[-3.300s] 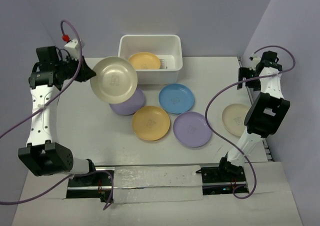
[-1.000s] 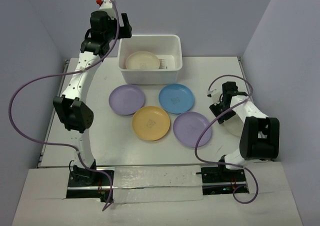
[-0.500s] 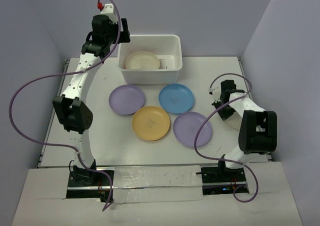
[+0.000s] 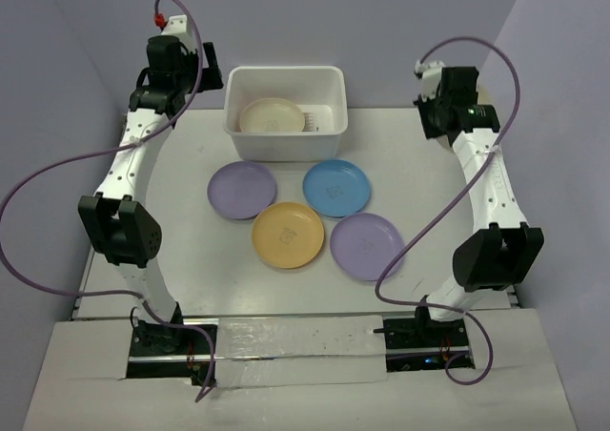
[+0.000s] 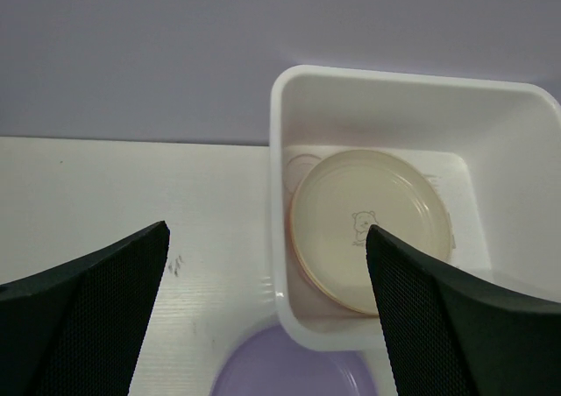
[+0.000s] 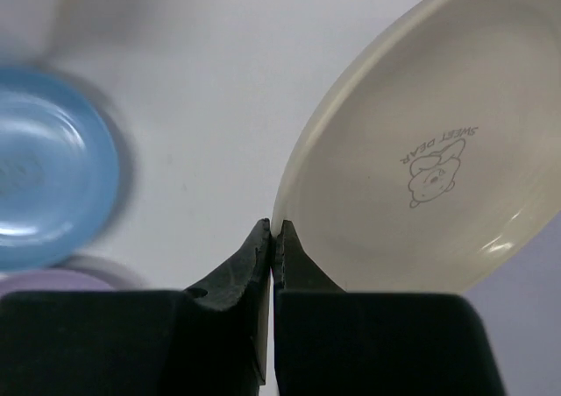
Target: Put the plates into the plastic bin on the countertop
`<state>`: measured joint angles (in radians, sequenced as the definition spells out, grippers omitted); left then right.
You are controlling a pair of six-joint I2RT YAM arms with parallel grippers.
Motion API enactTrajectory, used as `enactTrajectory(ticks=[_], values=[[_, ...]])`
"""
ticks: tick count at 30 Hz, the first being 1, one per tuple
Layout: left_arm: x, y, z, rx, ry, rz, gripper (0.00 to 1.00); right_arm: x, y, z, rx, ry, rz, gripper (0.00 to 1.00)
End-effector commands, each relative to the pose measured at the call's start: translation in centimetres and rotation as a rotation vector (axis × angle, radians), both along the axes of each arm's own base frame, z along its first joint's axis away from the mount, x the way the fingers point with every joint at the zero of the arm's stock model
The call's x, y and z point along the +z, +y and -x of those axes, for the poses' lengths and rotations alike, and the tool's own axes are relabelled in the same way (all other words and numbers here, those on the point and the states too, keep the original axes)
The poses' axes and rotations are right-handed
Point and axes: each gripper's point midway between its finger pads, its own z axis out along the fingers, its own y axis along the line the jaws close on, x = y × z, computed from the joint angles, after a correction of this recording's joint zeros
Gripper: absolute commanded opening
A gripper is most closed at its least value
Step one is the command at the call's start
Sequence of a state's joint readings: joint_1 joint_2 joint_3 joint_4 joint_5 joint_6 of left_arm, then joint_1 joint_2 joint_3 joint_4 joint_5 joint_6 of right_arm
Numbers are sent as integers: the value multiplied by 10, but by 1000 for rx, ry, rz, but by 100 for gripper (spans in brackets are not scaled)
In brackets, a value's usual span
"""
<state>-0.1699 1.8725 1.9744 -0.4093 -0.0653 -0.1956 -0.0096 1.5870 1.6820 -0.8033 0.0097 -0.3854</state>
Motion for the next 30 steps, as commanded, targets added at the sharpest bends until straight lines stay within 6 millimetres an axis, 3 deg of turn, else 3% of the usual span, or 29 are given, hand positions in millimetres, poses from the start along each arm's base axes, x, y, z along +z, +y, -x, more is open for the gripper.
enactTrajectory(ticks=[1, 6, 8, 10, 14, 18, 21, 25, 30], values=[[28, 24, 19, 21, -44, 58, 99, 90, 78, -35, 115, -229, -140, 0], [28, 46, 28, 48, -39, 95, 99, 124, 182, -66, 335, -338, -251, 0], [31, 62, 32, 74, -40, 122, 99, 129, 206, -71, 387, -371, -266, 0], [24, 79, 39, 88, -23, 157, 99, 117, 250, -78, 481, -389, -279, 0], [22, 103, 55, 125, -14, 158, 99, 110, 304, -92, 562, -461, -295, 0], [18, 114, 74, 149, -13, 137, 99, 90, 345, -109, 583, -472, -341, 0], [19, 120, 87, 167, -19, 127, 99, 95, 383, -110, 624, -521, -385, 0], [13, 126, 95, 184, -7, 116, 99, 66, 420, -110, 666, -492, -391, 0], [15, 131, 104, 198, -13, 95, 99, 22, 444, -107, 707, -448, -324, 0]])
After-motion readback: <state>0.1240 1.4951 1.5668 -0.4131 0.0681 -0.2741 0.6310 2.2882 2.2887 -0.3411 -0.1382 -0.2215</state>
